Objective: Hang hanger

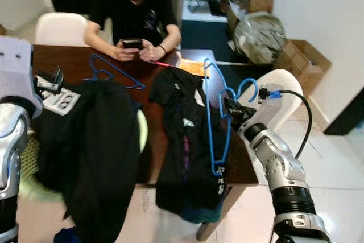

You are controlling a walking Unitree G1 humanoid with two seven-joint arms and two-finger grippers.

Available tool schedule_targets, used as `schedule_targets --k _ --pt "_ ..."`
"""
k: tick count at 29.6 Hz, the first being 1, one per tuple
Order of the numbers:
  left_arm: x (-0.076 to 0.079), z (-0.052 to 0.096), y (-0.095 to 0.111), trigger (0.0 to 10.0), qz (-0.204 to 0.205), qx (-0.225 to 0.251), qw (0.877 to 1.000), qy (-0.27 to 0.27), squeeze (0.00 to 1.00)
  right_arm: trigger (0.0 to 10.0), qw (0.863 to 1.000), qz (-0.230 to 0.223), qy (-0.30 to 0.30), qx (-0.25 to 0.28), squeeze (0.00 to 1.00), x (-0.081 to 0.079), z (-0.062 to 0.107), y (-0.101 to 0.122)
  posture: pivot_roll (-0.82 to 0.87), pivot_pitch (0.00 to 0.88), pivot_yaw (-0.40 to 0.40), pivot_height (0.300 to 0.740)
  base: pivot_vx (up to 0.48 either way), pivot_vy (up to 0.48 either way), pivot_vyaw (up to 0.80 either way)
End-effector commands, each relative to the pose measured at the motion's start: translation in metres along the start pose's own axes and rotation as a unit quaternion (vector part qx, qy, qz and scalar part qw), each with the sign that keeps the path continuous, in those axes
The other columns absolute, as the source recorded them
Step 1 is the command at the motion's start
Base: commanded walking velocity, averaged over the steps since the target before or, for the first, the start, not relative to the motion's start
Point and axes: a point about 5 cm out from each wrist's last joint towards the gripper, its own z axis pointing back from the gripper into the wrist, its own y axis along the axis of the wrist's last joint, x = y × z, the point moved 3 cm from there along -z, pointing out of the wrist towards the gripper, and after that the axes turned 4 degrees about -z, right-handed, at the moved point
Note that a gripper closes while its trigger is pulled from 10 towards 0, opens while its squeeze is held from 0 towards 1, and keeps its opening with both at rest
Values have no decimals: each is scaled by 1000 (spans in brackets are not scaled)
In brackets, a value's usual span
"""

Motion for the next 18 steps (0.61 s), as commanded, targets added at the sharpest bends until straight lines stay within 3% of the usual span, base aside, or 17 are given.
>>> schedule_targets --k 1,6,11,14,15,18 --pt "-1 -1 1 10000 3 3 1000 -2 0 10000 1000 2 -3 12 0 0 -2 2 130 0 -39 740 480 0 0" --pt "14 -5 4 10000 22 -1 1000 -21 0 10000 1000 -3 -5 18 0 2 -3 3 131 0 -40 740 0 0 0" --pt "33 1 2 10000 26 -13 998 -47 0 10000 1000 -10 7 22 0 0 -3 5 129 0 -39 740 0 0 0" --pt "42 5 0 10000 30 -24 998 -52 0 10000 1000 -6 21 19 0 -2 -2 6 132 0 -41 740 0 0 800" --pt "60 13 -9 10000 42 -52 995 -76 0 10000 1000 -2 26 18 0 -3 -3 5 133 0 -40 740 0 0 800" --pt "72 20 -17 10000 54 -73 991 -94 0 10000 999 -4 26 19 0 -3 -3 5 134 0 -40 740 0 0 800"
